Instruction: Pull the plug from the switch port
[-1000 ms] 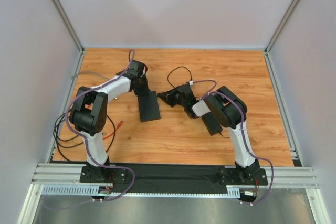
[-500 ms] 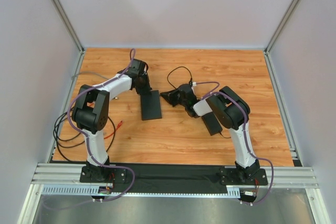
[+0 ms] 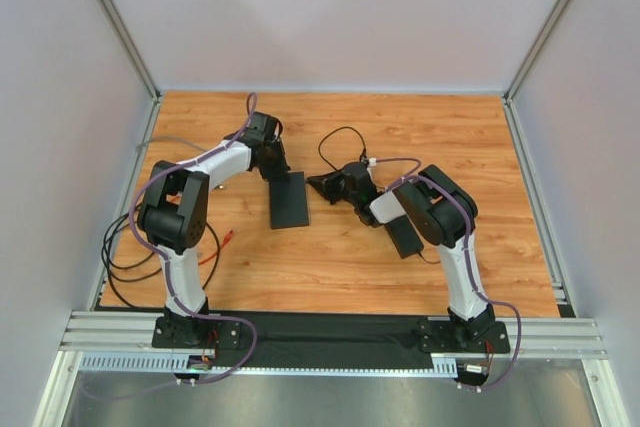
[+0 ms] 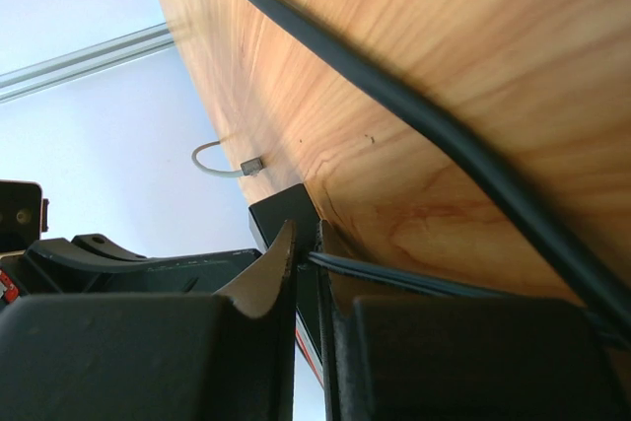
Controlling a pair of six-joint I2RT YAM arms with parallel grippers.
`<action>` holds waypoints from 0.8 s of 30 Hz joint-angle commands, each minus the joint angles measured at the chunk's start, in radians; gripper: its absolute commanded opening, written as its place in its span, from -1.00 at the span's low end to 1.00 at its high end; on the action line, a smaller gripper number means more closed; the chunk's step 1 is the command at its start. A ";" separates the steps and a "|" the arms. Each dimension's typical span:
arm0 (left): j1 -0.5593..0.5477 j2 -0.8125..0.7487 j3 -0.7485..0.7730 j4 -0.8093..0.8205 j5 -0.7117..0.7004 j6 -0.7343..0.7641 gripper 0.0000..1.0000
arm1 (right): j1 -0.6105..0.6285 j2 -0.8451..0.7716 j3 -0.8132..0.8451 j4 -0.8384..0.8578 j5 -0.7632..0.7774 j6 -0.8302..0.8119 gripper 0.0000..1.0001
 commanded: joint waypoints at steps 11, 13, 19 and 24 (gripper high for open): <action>0.005 0.080 -0.062 -0.055 -0.084 0.004 -1.00 | -0.028 0.016 0.010 -0.154 0.003 -0.030 -0.99; 0.005 0.084 -0.056 -0.058 -0.078 0.008 -1.00 | -0.044 0.013 -0.047 -0.118 0.063 0.005 -1.00; 0.005 0.091 -0.053 -0.054 -0.072 0.010 -1.00 | -0.031 0.018 -0.009 -0.127 0.024 -0.016 -1.00; 0.007 0.069 -0.076 -0.043 -0.086 0.002 -1.00 | -0.060 -0.035 -0.086 -0.087 0.081 -0.010 -1.00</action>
